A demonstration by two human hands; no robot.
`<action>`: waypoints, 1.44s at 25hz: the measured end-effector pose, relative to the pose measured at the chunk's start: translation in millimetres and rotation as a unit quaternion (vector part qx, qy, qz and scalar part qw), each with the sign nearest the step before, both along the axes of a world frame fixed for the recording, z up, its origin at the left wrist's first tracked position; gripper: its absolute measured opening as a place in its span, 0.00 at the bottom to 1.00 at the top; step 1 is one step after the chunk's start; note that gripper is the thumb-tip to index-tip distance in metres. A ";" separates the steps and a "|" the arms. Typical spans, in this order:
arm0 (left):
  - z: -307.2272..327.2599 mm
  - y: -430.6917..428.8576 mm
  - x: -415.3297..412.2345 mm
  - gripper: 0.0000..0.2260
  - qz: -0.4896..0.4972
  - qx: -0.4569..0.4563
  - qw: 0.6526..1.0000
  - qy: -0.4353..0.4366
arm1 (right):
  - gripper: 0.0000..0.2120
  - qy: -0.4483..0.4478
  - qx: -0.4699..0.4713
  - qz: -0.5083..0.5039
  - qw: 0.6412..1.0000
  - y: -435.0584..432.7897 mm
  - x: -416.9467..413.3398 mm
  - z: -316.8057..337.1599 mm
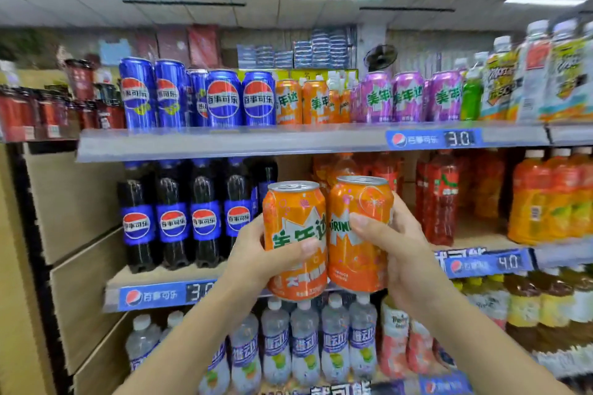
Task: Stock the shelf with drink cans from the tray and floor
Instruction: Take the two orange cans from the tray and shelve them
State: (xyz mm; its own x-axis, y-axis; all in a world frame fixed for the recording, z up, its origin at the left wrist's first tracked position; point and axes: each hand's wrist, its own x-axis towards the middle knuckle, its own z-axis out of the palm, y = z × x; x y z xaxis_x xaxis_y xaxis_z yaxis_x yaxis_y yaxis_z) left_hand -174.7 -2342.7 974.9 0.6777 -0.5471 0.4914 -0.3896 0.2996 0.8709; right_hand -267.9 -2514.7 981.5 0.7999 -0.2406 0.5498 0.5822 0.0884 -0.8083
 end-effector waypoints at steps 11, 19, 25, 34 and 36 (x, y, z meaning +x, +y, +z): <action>129.5 -31.1 73.9 0.31 0.089 -0.075 0.972 -0.204 | 0.26 -0.099 -0.063 -0.131 0.984 -10.6 63.7 125.6; 181.1 -64.4 116.7 0.25 0.198 -0.006 0.941 -0.274 | 0.30 -0.111 -0.115 -0.238 0.958 -46.2 126.5 181.9; 193.0 -89.5 143.4 0.23 0.213 0.025 0.937 -0.276 | 0.32 -0.076 -0.145 -0.260 0.952 -83.3 169.7 190.8; 200.2 -108.1 159.9 0.20 0.245 0.059 0.933 -0.256 | 0.39 -0.022 -0.183 -0.221 0.958 -105.1 205.3 189.3; 198.3 -112.6 162.3 0.18 0.246 0.055 0.936 -0.246 | 0.42 -0.001 -0.180 -0.216 0.960 -107.5 209.5 186.1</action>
State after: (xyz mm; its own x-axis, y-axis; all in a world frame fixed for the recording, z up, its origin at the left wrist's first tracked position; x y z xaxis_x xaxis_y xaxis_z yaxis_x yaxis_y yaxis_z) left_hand -12.4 -2455.3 1173.2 0.5673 -0.2943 0.7691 -0.8189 -0.1030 0.5646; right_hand -58.3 -2622.2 1167.6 0.6669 -0.3437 0.6611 0.5032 -0.4466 -0.7398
